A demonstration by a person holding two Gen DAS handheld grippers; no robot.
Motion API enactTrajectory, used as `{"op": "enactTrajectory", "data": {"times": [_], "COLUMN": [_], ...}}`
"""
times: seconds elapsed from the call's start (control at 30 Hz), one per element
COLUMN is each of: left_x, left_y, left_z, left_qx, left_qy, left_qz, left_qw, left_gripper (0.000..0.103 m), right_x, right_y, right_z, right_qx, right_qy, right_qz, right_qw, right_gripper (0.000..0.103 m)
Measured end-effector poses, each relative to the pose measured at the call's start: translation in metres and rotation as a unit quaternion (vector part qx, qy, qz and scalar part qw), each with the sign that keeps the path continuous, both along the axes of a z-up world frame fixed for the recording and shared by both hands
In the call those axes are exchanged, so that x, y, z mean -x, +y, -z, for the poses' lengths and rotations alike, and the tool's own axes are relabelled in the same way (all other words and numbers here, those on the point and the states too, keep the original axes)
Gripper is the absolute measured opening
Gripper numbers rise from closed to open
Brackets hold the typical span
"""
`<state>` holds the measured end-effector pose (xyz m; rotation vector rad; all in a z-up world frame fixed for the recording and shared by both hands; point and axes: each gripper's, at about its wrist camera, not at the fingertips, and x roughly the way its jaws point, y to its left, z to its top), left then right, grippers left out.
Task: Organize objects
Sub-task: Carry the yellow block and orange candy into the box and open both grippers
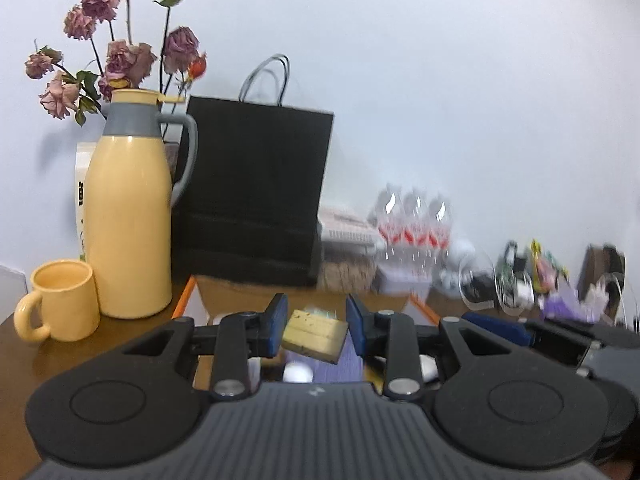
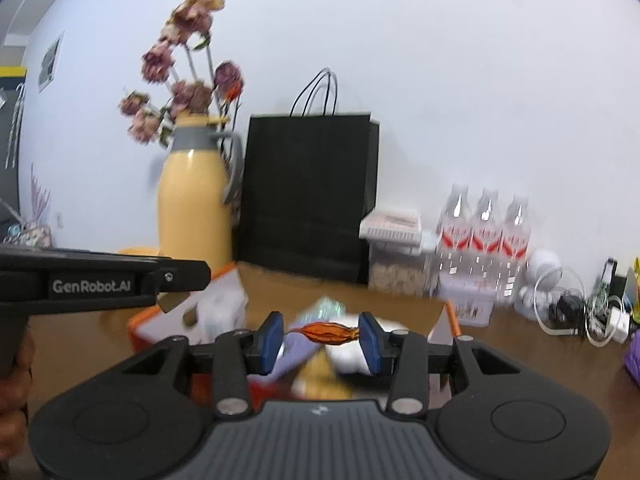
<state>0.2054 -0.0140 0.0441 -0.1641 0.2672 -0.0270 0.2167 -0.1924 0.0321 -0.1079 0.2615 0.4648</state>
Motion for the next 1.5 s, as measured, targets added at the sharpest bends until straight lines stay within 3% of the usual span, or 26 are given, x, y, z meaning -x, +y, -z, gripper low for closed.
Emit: {"op": "enactTrajectory", "data": {"times": [0.27,0.53,0.97,1.03,1.07,1.1,1.13,1.17,1.2,1.23,1.5], "left_x": [-0.050,-0.089,-0.094,-0.093,-0.092,-0.092,-0.091,-0.089,-0.088,-0.087,-0.089], "left_y": [0.004,0.010,0.007,0.008,0.007,0.007,0.007,0.007,0.006,0.006,0.011], "left_z": [-0.002,0.022,0.038,0.039,0.039,0.039,0.039,0.038,0.038,0.037,0.035], "left_qx": [0.022,0.010,-0.016,-0.016,-0.017,-0.016,-0.016,-0.018,-0.021,-0.021,-0.008], "left_qy": [-0.006,0.025,0.038,0.035,0.032,0.030,0.026,0.020,0.014,0.008,0.013], "left_qz": [-0.024,-0.034,-0.035,-0.044,-0.046,-0.049,-0.053,-0.059,-0.065,-0.072,-0.081], "left_qw": [0.9995,0.9991,0.9986,0.9983,0.9983,0.9982,0.9981,0.9979,0.9975,0.9971,0.9966], "left_gripper": [0.033,0.033,0.034,0.043,0.054,0.074,0.085,0.100,0.103,0.103,0.103], "right_x": [-0.048,-0.089,-0.098,-0.098,-0.098,-0.098,-0.099,-0.099,-0.099,-0.099,-0.100], "right_y": [0.012,0.012,0.005,0.005,0.005,0.005,0.004,0.004,0.003,0.002,-0.003], "right_z": [-0.009,0.021,0.035,0.036,0.036,0.037,0.037,0.038,0.038,0.038,0.038], "right_qx": [-0.017,-0.015,-0.010,-0.007,-0.007,-0.008,-0.008,-0.010,-0.010,-0.010,-0.017], "right_qy": [-0.002,0.030,0.056,0.058,0.059,0.060,0.062,0.062,0.062,0.061,0.065], "right_qz": [0.016,0.025,0.030,0.034,0.036,0.038,0.040,0.042,0.045,0.048,0.056], "right_qw": [1.000,0.999,0.998,0.998,0.998,0.997,0.997,0.997,0.997,0.997,0.996], "right_gripper": [0.040,0.040,0.040,0.042,0.048,0.059,0.066,0.085,0.100,0.103,0.103]}}
